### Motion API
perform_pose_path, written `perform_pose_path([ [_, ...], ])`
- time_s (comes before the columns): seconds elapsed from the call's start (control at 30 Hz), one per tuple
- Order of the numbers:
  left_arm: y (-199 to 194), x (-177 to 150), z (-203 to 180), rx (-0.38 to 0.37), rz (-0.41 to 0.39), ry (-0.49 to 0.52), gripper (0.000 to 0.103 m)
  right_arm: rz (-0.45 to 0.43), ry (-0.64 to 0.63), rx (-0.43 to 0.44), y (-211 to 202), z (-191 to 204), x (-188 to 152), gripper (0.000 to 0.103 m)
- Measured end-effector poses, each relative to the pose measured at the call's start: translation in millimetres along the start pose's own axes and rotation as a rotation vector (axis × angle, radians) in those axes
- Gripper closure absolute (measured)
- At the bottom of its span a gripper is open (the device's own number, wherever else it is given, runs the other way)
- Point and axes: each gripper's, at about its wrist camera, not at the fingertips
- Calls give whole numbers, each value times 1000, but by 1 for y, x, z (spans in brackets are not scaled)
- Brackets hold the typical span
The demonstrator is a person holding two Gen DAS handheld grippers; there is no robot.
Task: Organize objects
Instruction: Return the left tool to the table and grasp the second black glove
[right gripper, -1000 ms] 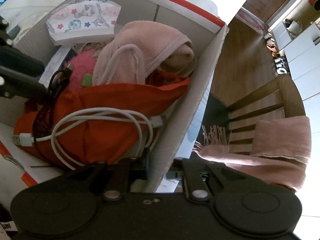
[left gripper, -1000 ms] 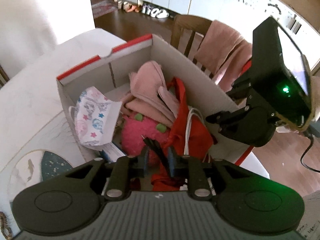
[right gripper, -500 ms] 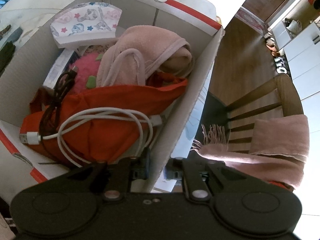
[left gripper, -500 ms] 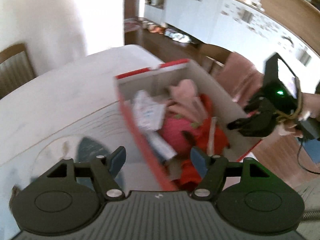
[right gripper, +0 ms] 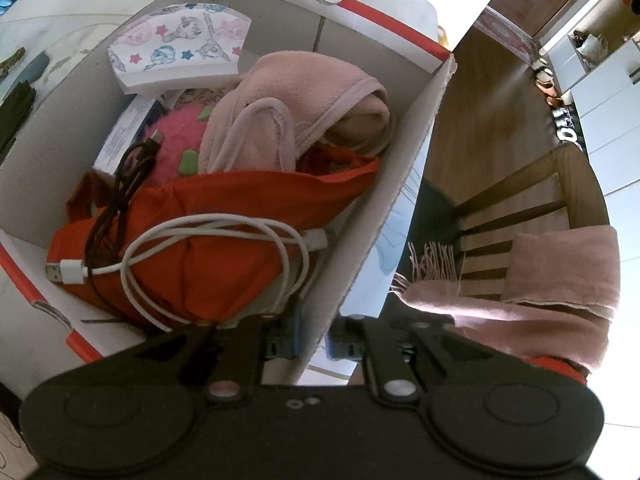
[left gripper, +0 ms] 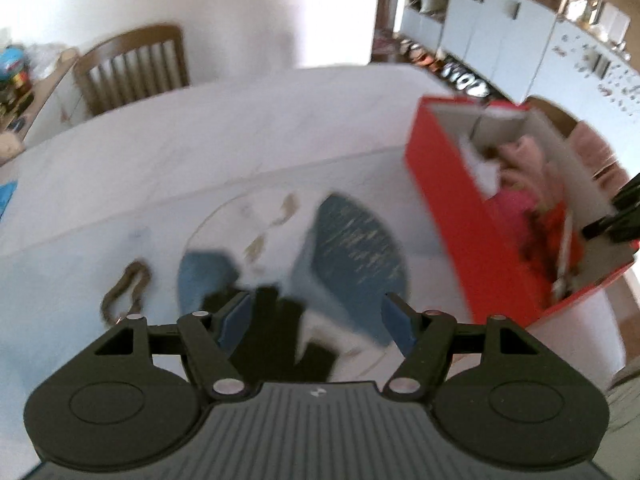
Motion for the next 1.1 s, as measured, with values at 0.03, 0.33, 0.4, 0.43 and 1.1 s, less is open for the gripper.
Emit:
perform_pose_path([
  [0.03, 5, -6, 4, 11, 10, 1, 32, 0, 0, 2, 0, 0, 0, 93],
  [0.33, 53, -55, 35, 85, 108, 11, 32, 9, 5, 3, 1, -1, 2, 93],
  [0.4, 61, -64, 42, 81, 152, -3, 32, 8, 6, 0, 0, 0, 2, 93],
  [0.43, 61, -70, 44, 74, 165, -14, 32, 7, 7, 0, 1, -2, 2, 93],
  [1.1, 60, -101, 43, 30, 240, -153, 35, -5, 9, -6, -1, -3, -1, 92],
])
Point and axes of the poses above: each gripper's, at about its wrist camera, not at the fingertips, and y roughly the way its jaws point, z to its left, x to its top, and after that the axes turned 9 degrees about y, right-handed
